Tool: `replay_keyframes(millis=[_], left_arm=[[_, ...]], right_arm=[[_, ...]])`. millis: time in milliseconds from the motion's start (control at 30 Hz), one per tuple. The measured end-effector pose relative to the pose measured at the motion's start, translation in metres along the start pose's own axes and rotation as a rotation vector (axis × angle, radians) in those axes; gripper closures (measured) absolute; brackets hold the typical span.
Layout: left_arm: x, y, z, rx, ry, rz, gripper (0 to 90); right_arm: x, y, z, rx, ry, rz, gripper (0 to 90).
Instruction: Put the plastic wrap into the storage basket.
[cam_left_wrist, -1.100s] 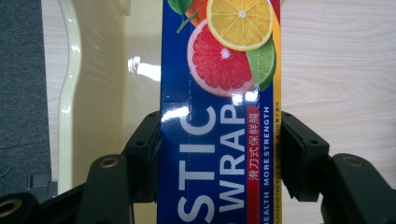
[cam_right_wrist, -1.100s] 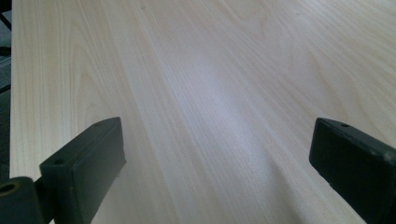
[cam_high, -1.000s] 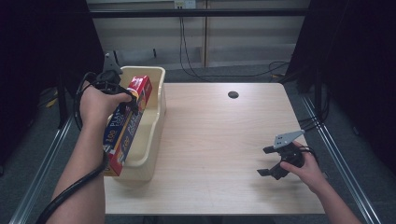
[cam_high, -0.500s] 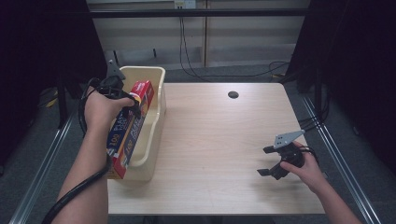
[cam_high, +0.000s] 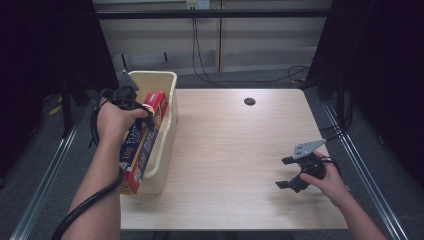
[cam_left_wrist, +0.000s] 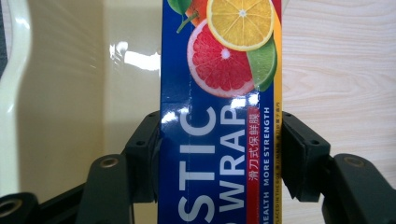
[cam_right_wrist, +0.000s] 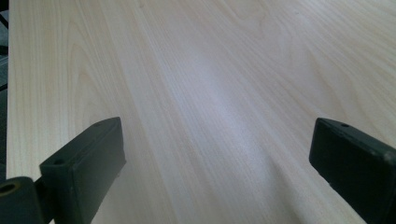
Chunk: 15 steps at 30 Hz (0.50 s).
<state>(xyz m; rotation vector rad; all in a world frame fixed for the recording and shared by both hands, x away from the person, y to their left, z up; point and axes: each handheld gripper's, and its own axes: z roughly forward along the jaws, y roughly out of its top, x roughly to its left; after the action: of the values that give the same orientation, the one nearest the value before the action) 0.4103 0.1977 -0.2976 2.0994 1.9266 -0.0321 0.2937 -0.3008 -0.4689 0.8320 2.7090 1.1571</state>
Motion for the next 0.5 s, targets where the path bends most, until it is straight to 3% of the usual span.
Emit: replay_keyframes(millis=[500], left_arm=[[-0.001,0.001,0.013,0.028,-0.001,-0.016,40.4]], right_arm=[[0.0,0.0,0.001,0.002,0.003,0.002,3.3]])
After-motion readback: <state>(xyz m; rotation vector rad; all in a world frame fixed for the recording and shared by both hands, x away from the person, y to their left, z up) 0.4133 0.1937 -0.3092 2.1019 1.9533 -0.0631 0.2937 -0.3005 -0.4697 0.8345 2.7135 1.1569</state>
